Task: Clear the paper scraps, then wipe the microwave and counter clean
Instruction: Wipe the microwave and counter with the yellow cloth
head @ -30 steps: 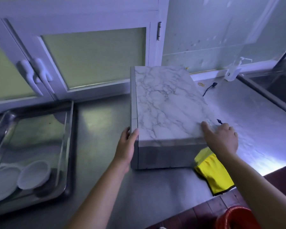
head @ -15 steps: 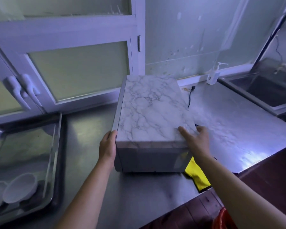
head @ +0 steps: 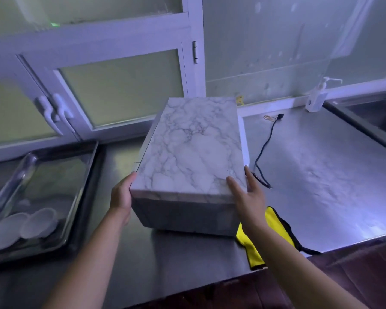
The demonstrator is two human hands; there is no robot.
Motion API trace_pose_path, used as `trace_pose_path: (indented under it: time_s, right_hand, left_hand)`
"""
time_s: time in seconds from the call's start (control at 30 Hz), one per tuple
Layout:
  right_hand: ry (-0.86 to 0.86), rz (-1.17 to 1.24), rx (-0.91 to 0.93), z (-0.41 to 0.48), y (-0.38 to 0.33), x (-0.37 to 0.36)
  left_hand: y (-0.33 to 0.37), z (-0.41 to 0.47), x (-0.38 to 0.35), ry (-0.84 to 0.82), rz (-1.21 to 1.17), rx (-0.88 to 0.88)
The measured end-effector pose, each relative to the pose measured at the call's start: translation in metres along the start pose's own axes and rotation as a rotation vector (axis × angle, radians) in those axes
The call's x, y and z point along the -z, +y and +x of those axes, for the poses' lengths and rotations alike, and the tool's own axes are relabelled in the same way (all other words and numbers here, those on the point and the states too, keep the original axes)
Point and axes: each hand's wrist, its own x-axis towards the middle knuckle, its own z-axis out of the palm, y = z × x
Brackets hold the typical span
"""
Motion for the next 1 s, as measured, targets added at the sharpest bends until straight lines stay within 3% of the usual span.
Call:
trace_pose_path:
  time_s: [0.13,0.3,0.4,0.53,0.63,0.83,1.0]
  right_hand:
    - [-0.111,0.034,0.031,0.011,0.006,0.02]
    - [-0.125,0.131,0.054,0.025,0.009,0.027]
    - [-0.026,0.116,0.11,0.024,0.013,0.019]
    - [0.242,0.099,0.234,0.03,0.022,0.003]
    - [0.31,0.079,0.289,0.038,0.026,-0.007]
    - [0.275,0.178,0.19,0.07,0.019,-0.053]
    - [0.242,0.123,0.155,0.092,0.018,-0.097]
  left_hand:
    - [-0.021,-0.047,0.001,0.1,-0.007,0.0]
    - [-0.048,-0.109,-0.013,0.362,-0.095,-0.144]
    - [-0.057,-0.115,-0.021,0.474,-0.17,-0.22]
    - [-0.066,-0.103,-0.025,0.622,-0.135,-0.339]
    - [-0.064,-0.093,-0.029,0.642,-0.144,-0.434]
    - [-0.042,-0.042,-0.026,0.625,-0.154,-0.421]
    - [-0.018,0.011,-0.012,0.644,-0.107,-0.389]
